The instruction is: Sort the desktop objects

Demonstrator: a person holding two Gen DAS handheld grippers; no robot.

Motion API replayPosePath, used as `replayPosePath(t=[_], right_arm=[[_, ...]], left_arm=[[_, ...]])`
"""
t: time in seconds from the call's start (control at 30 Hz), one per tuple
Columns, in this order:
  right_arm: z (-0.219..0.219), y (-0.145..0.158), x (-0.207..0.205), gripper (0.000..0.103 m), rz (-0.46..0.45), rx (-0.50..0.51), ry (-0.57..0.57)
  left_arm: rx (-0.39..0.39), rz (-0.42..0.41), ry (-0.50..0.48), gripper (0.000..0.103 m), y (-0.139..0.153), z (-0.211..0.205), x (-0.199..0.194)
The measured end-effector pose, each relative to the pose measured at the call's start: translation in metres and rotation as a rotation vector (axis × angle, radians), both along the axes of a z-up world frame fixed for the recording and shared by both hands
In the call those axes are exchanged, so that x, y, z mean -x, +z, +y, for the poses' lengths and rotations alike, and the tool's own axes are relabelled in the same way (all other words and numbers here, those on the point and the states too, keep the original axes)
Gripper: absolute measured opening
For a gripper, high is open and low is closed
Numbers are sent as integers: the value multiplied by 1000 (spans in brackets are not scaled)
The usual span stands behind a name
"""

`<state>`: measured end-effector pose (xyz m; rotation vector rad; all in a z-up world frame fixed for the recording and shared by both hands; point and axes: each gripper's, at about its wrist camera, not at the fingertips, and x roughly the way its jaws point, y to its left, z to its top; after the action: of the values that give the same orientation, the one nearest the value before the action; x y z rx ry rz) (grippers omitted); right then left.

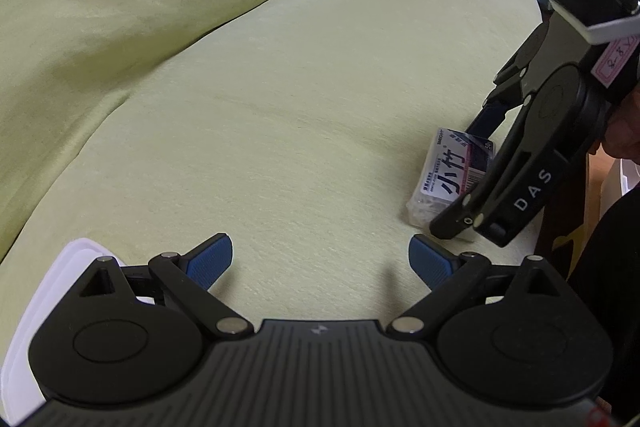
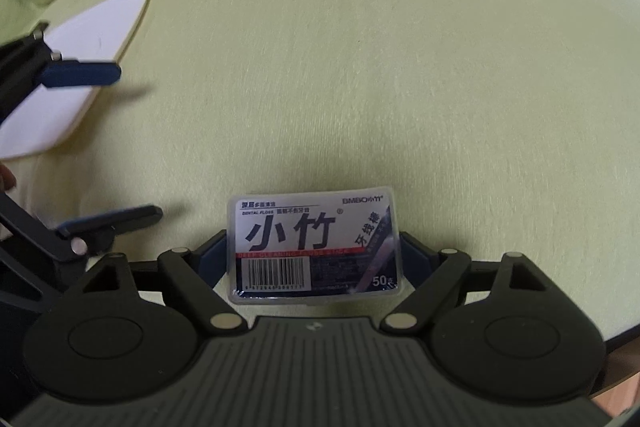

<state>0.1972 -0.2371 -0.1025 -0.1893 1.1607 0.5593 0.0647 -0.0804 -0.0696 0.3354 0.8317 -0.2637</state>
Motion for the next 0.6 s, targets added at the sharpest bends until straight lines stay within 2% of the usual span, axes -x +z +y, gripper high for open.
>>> replayPosePath(t=[0.27,0.6], right_arm=[[-25,26,13,84,-53,-79,-105],[-70,71,51,84,-131,-127,-251]], left_arm=[[-51,-2,-74,96,4,-16,2],[-75,-71,-281,96,31,-80,9]])
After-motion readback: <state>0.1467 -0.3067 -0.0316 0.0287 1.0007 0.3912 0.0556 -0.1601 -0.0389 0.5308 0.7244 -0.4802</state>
